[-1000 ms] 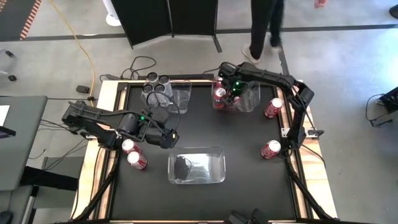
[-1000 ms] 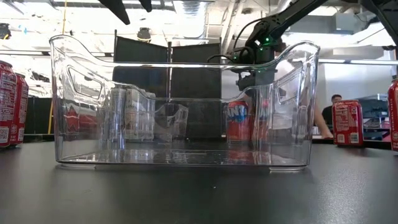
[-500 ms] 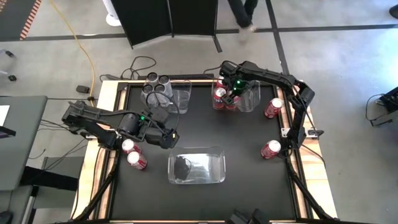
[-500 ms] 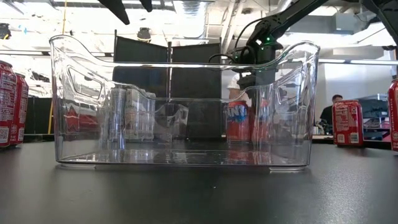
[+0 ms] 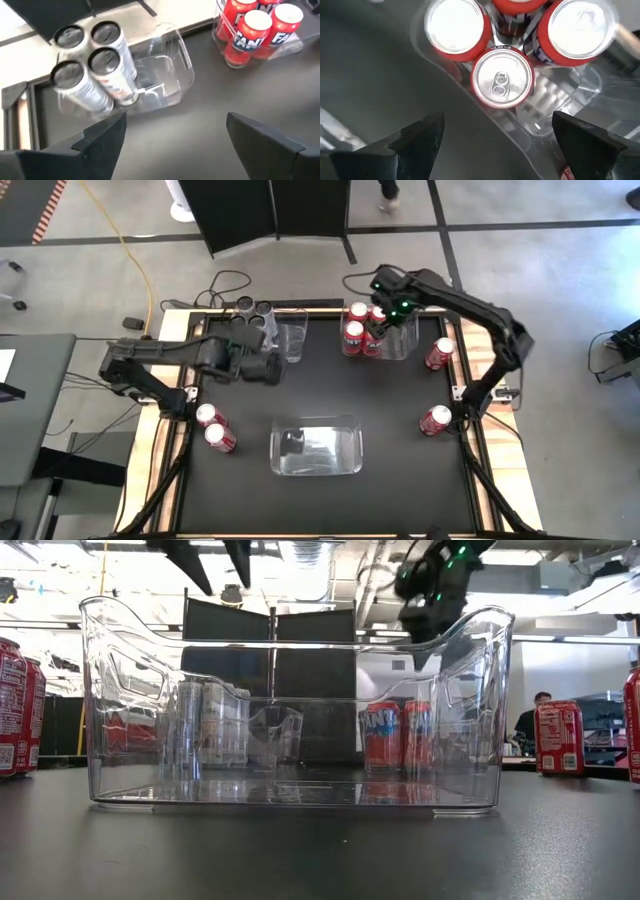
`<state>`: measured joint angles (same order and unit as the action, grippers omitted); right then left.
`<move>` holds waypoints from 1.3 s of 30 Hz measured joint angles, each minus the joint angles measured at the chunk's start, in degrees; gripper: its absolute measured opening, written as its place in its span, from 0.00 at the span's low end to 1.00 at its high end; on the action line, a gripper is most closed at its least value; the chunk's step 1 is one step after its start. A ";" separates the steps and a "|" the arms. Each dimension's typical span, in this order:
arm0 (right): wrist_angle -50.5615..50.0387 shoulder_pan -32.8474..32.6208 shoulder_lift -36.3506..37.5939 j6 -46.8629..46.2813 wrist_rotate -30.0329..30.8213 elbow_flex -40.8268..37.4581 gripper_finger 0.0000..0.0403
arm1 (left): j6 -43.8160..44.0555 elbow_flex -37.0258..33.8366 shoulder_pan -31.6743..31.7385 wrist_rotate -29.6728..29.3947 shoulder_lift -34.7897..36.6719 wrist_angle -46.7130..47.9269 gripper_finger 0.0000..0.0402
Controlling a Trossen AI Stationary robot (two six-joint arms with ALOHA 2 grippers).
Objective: Sort soda cans
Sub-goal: Adjust the top left and top right transparent bin and align them on the table
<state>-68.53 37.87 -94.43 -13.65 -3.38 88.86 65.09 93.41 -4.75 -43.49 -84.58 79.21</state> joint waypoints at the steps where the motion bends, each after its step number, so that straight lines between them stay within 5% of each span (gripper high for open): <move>1: 0.01 -0.03 1.29 0.00 -0.01 0.00 0.95 | -2.82 -0.01 1.77 0.96 -0.03 -1.83 0.82; 7: 0.21 -0.33 9.15 0.40 -0.10 0.00 0.95 | -20.10 -0.01 12.13 10.64 -1.15 -19.12 0.73; 13: 0.24 -0.11 15.33 2.21 -0.36 0.00 0.95 | -27.61 0.08 18.56 13.41 -5.85 -33.20 0.65; 19: 0.51 1.47 19.42 4.74 -0.41 0.02 0.95 | -28.47 0.05 22.01 21.80 -13.86 -36.49 0.59; 27: 2.12 4.51 20.14 7.33 -0.49 0.02 0.95 | -26.83 0.06 24.57 22.64 -23.09 -41.10 0.53; 39: 2.95 5.03 20.13 6.16 -1.66 0.02 0.95 | -28.47 0.21 29.69 28.74 -27.05 -38.85 0.39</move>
<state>-65.58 42.89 -74.30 -7.49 -5.04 88.88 36.62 93.62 24.93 -14.76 -111.63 40.36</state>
